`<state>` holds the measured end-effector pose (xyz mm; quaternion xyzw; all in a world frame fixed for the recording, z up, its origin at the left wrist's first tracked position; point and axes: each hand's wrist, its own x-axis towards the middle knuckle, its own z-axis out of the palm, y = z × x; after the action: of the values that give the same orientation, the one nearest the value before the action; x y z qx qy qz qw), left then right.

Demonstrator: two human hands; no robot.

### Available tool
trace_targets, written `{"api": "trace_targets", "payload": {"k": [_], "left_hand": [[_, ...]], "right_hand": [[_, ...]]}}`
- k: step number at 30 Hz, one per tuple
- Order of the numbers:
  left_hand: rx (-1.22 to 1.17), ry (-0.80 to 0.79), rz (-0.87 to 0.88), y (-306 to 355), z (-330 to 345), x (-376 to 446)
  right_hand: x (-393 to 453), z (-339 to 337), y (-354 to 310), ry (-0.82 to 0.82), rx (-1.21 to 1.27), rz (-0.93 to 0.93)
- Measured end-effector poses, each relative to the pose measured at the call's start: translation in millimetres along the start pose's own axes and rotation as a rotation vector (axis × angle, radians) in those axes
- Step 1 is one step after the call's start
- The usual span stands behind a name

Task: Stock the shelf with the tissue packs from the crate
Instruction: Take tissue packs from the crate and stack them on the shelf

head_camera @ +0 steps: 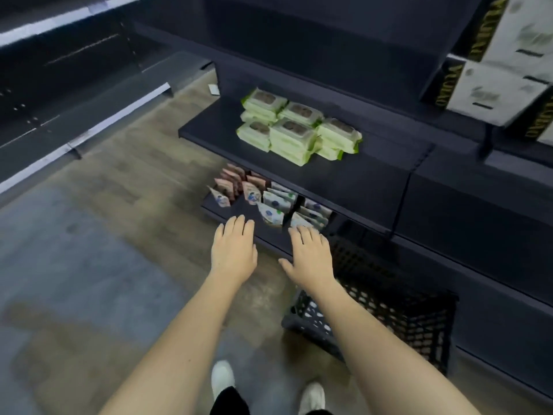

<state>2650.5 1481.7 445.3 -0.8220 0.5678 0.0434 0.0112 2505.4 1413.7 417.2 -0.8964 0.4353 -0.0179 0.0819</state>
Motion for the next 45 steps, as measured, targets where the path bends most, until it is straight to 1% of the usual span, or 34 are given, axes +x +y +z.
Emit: {"api": "trace_targets", "payload": {"k": [7, 11, 14, 17, 22, 27, 29, 32, 34, 36, 40, 43, 45], "left_hand": [[-0.004, -0.073, -0.081, -113, 28, 13], [-0.027, -0.12, -0.103, -158, 57, 21], [-0.067, -0.16, -0.146, -182, 96, 31], [-0.094, -0.19, -0.192, -199, 157, 49], [-0.122, -0.253, -0.281, -218, 292, 71], [-0.091, -0.315, -0.366, -241, 435, 74], [-0.113, -0.341, -0.405, -246, 489, 73], [-0.167, -0.382, -0.451, -247, 558, 70], [-0.177, -0.418, -0.475, -246, 597, 67], [-0.159, -0.468, -0.494, -244, 630, 65], [-0.166, -0.573, -0.572, -241, 681, 63], [-0.205, -0.614, -0.66, -243, 707, 61], [-0.261, -0.644, -0.731, -245, 720, 62]], "right_hand": [[52, 34, -96, -0.119, 0.01, -0.045], [76, 59, -126, -0.179, -0.011, -0.068], [92, 96, -136, -0.241, -0.027, -0.085], [113, 152, -131, -0.28, -0.079, -0.104], [142, 278, -113, -0.374, -0.143, -0.138], [168, 409, -102, -0.377, -0.203, -0.286], [177, 458, -98, -0.373, -0.24, -0.338], [189, 522, -92, -0.397, -0.286, -0.464], [196, 555, -88, -0.386, -0.321, -0.559], [203, 580, -85, -0.329, -0.354, -0.606], [215, 626, -75, -0.412, -0.37, -0.661], [224, 646, -76, -0.402, -0.426, -0.711], [228, 656, -80, -0.399, -0.44, -0.704]]}}
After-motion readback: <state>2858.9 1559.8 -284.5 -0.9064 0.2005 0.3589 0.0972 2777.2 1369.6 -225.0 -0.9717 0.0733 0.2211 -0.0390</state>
